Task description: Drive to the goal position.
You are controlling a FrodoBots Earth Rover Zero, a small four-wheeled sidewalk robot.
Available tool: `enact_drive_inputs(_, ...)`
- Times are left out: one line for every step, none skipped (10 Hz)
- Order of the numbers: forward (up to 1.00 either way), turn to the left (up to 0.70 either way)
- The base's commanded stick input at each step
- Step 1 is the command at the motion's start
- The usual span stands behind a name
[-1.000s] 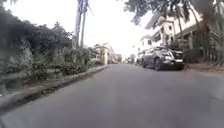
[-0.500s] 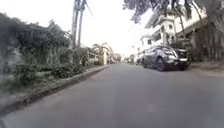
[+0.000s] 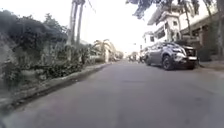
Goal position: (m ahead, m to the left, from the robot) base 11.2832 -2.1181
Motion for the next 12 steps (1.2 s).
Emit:
enact_drive_inputs(1.0,0.01)
enact_drive_inputs(1.0,0.01)
enact_drive_inputs(1.0,0.01)
enact_drive_inputs(1.0,0.01)
enact_drive_inputs(1.0,0.01)
enact_drive_inputs(1.0,0.01)
enact_drive_inputs(1.0,0.01)
enact_drive_inputs(1.0,0.01)
enact_drive_inputs(1.0,-0.39)
enact_drive_inputs(1.0,-0.39)
enact_drive_inputs(1.0,-0.39)
enact_drive_inputs(1.0,-0.39)
